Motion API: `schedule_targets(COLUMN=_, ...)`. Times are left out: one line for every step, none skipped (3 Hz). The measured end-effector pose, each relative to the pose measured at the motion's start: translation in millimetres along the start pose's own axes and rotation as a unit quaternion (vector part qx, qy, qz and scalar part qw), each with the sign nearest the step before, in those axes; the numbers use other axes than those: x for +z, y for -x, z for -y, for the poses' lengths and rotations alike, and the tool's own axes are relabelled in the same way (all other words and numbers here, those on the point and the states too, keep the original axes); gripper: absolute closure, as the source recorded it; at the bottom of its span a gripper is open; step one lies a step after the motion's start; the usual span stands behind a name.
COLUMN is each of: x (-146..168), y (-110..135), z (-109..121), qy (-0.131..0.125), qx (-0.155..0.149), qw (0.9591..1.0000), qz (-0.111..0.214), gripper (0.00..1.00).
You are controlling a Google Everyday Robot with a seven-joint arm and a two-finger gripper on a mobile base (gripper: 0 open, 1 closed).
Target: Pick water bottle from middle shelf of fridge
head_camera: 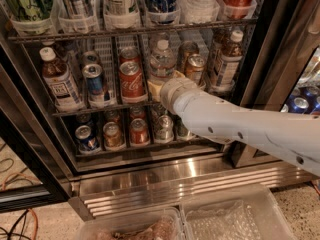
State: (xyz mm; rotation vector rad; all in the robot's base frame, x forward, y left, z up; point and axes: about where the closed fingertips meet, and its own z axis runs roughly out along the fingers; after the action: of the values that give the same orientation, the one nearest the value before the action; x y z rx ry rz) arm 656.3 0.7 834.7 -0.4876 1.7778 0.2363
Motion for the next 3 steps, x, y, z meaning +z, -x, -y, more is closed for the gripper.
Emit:
schedule_targets(x=3.0, y=-1.3, z=-1.0, qy=0.002, qx=-0.003, qw=1.0000, qz=-0.005, gripper=0.74)
schedule_targets(x=4.3, y=-0.8, z=-1.6, qy=0.005, qx=-0.005, qw=0.9999, qz=-0.009, gripper=0.97)
schedule_targets(x=4.9, y=-1.3, z=-2.3, qy=0.007, qx=-0.010, qw=0.9997, qz=-0.021, gripper=1.00)
